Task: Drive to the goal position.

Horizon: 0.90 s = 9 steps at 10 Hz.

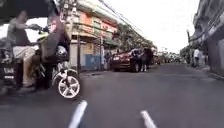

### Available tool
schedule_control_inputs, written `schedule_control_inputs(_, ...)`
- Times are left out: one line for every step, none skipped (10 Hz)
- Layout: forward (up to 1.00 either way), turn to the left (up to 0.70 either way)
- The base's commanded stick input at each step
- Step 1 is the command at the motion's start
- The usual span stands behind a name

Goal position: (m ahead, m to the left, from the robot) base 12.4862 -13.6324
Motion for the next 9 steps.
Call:
schedule_control_inputs(-1.00, 0.00)
schedule_control_inputs(-1.00, 0.00)
schedule_control_inputs(-1.00, 0.00)
schedule_control_inputs(-1.00, 0.00)
schedule_control_inputs(-1.00, 0.00)
schedule_control_inputs(-1.00, 0.00)
schedule_control_inputs(-1.00, 0.00)
schedule_control_inputs(-1.00, 0.00)
schedule_control_inputs(-0.56, 0.00)
